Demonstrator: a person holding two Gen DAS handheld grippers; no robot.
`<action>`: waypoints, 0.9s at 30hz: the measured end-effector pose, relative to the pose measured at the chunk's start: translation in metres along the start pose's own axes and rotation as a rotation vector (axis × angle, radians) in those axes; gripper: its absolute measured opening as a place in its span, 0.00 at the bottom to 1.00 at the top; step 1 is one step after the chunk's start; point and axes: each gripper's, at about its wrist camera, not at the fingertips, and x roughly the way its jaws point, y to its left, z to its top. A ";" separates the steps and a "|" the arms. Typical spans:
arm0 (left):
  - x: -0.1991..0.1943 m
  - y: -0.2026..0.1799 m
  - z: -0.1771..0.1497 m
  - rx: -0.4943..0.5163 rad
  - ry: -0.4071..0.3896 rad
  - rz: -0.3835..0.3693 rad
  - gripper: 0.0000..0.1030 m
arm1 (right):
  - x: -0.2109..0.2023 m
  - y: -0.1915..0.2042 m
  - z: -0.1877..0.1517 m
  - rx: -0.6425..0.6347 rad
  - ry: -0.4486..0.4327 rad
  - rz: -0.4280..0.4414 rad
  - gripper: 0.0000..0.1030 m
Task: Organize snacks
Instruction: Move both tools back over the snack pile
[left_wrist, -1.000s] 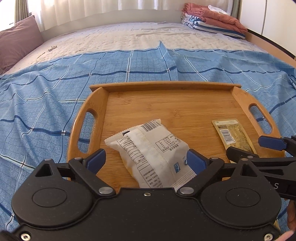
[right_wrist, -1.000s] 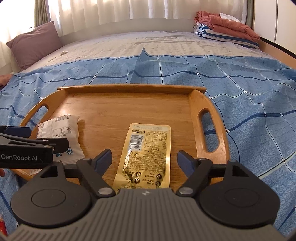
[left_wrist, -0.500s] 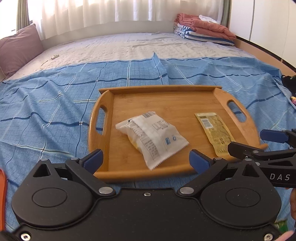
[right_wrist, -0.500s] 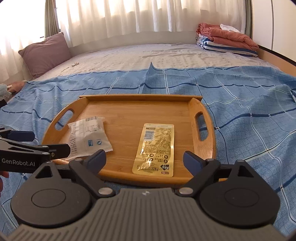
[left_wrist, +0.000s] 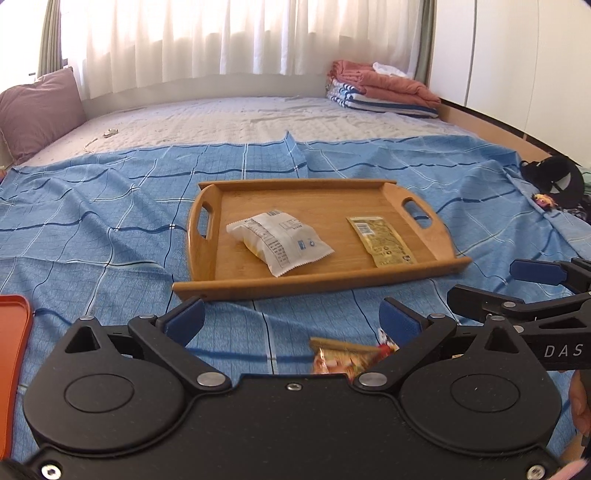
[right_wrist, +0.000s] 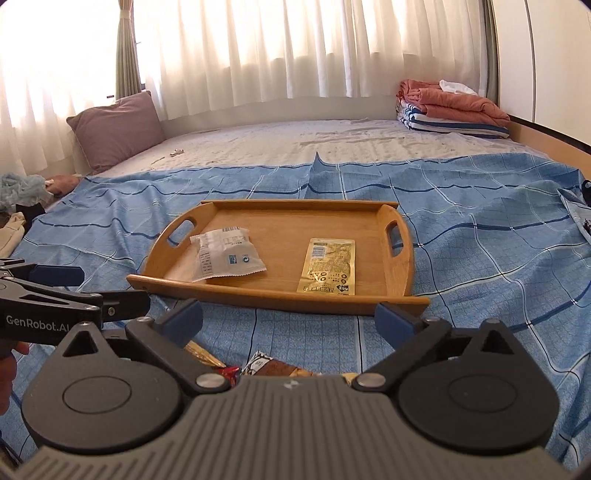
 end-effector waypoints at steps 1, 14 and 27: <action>-0.005 -0.001 -0.005 0.001 -0.003 -0.003 0.98 | -0.005 0.001 -0.004 -0.003 -0.005 -0.004 1.00; -0.040 -0.002 -0.080 -0.017 -0.015 0.006 0.98 | -0.041 0.008 -0.065 0.002 -0.014 -0.065 1.00; -0.038 0.000 -0.119 -0.040 -0.005 0.051 0.98 | -0.057 0.017 -0.104 0.019 -0.006 -0.084 0.86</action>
